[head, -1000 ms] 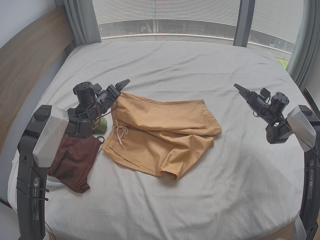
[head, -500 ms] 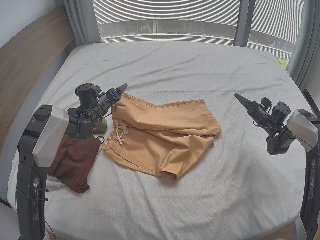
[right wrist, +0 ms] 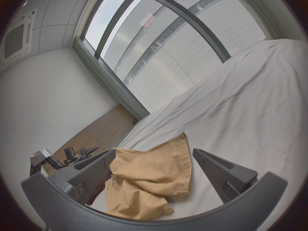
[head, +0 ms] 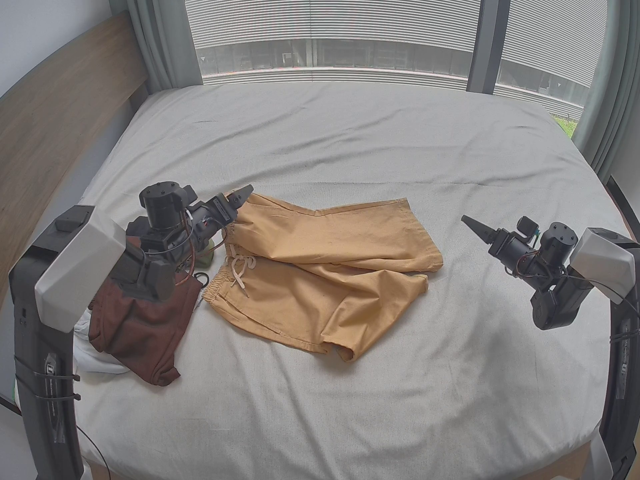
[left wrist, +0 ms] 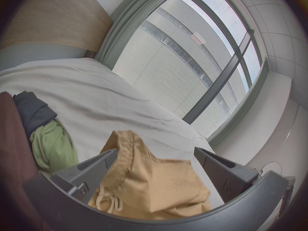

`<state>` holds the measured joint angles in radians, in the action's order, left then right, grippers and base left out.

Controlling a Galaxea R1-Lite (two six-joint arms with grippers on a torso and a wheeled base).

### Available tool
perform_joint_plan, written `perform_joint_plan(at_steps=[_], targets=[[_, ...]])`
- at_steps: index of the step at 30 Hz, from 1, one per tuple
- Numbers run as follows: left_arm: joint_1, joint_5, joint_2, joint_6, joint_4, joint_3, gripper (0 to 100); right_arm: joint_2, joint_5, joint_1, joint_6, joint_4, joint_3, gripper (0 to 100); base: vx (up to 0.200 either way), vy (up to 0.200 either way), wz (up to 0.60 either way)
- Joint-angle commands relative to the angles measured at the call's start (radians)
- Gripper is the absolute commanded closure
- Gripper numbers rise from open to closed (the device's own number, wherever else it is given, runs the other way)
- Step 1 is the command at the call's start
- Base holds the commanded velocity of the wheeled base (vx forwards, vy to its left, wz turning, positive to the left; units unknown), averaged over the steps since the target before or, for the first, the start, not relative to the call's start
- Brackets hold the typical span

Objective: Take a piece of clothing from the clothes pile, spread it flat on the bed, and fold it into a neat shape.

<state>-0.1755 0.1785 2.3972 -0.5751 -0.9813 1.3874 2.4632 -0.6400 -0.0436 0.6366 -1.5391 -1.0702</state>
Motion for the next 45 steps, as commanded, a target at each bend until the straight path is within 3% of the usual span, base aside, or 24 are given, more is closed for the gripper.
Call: perform_joint_plan(at_steps=[1, 12, 19, 40, 45], targets=[[0.011, 0.035, -0.116, 0.003, -0.112, -0.215, 0, 0.01, -0.001, 0.047, -0.055, -0.003, 0.095, 0, 0.0, 0.0, 0.0], [0.025, 0.147, -0.095, -0.005, -0.382, -0.505, 0, 0.083, -0.003, 0.093, -0.126, -0.003, 0.101, 0, 0.0, 0.0, 0.0], [0.018, 0.19, -0.043, -0.005, -0.522, -0.601, 0, 0.12, -0.003, 0.094, -0.127, -0.001, 0.101, 0, 0.0, 0.0, 0.0], [-0.019, 0.196, -0.016, -0.006, -0.563, -0.62, 0, 0.232, -0.001, 0.142, -0.137, 0.001, 0.041, 0, 0.0, 0.0, 0.0], [-0.021, 0.196, -0.006, -0.005, -0.563, -0.619, 0, 0.246, -0.001, 0.133, -0.201, 0.001, 0.035, 0, 0.0, 0.0, 0.0]])
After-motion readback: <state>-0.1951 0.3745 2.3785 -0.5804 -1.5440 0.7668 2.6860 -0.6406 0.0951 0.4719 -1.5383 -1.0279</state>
